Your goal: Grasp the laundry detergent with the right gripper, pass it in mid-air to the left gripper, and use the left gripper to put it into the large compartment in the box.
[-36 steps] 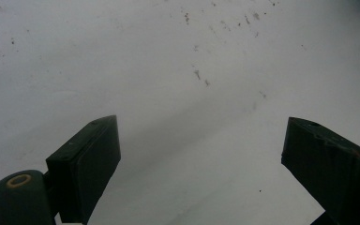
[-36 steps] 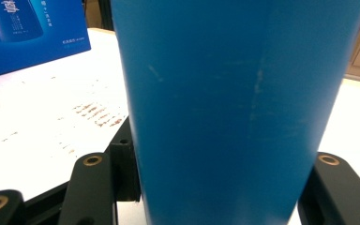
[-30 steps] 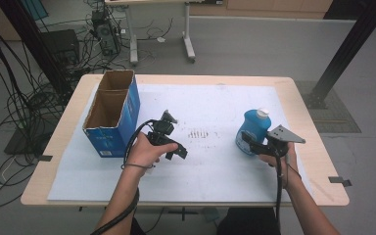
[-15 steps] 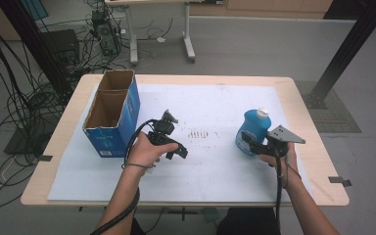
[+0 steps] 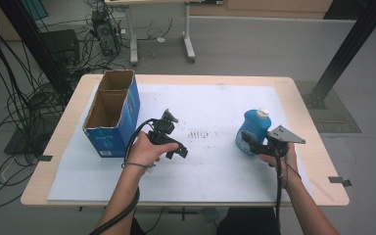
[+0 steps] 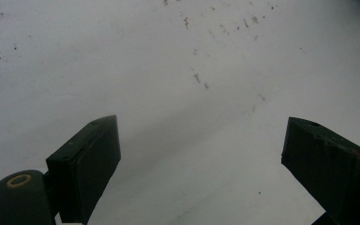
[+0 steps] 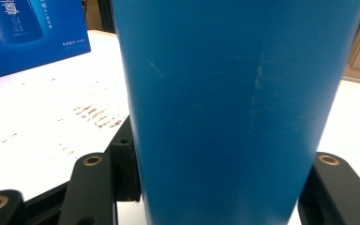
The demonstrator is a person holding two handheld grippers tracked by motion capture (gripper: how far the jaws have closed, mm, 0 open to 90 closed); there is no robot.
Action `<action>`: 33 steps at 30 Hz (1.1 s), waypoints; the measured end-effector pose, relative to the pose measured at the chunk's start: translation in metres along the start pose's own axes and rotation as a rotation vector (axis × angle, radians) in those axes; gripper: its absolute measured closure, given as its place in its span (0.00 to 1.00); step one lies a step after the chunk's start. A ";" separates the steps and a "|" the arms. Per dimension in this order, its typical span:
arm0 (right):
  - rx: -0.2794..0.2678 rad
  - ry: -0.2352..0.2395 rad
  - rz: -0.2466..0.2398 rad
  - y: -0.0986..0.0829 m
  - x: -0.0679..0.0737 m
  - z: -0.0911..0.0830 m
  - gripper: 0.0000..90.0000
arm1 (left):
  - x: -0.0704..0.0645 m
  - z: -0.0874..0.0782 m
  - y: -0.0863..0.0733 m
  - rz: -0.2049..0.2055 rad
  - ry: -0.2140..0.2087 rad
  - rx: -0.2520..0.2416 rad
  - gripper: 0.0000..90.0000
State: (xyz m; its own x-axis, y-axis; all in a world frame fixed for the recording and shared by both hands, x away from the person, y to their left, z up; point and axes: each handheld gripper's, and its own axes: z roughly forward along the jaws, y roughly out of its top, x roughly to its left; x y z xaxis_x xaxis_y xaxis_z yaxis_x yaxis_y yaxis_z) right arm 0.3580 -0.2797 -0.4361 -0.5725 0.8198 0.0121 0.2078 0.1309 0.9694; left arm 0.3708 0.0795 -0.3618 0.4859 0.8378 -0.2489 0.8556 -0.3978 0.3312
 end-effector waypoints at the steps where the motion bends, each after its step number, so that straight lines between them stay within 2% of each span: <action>1: 0.000 0.000 0.001 0.000 0.000 0.000 0.48 | 0.000 0.000 0.000 0.000 0.001 0.000 0.14; 18: -0.004 0.001 -0.001 -0.001 0.000 0.000 0.48 | 0.001 -0.001 0.000 0.002 0.011 -0.005 0.14; 25: -0.009 0.002 -0.001 -0.001 0.000 0.000 0.48 | 0.000 -0.002 0.000 0.013 0.009 -0.009 0.18; 30: -0.009 0.003 -0.001 -0.001 0.000 0.000 0.48 | -0.001 -0.002 0.000 0.014 0.027 -0.014 0.16; 33: -0.009 0.003 -0.001 -0.001 0.000 0.000 0.48 | 0.000 -0.003 0.000 0.012 0.022 -0.012 0.15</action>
State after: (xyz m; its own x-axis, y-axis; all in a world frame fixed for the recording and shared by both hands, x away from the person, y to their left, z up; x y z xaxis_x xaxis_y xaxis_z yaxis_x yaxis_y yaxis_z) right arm 0.3579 -0.2802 -0.4372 -0.5750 0.8181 0.0117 0.2003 0.1269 0.9715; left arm 0.3704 0.0802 -0.3591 0.4917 0.8411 -0.2251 0.8475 -0.4030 0.3453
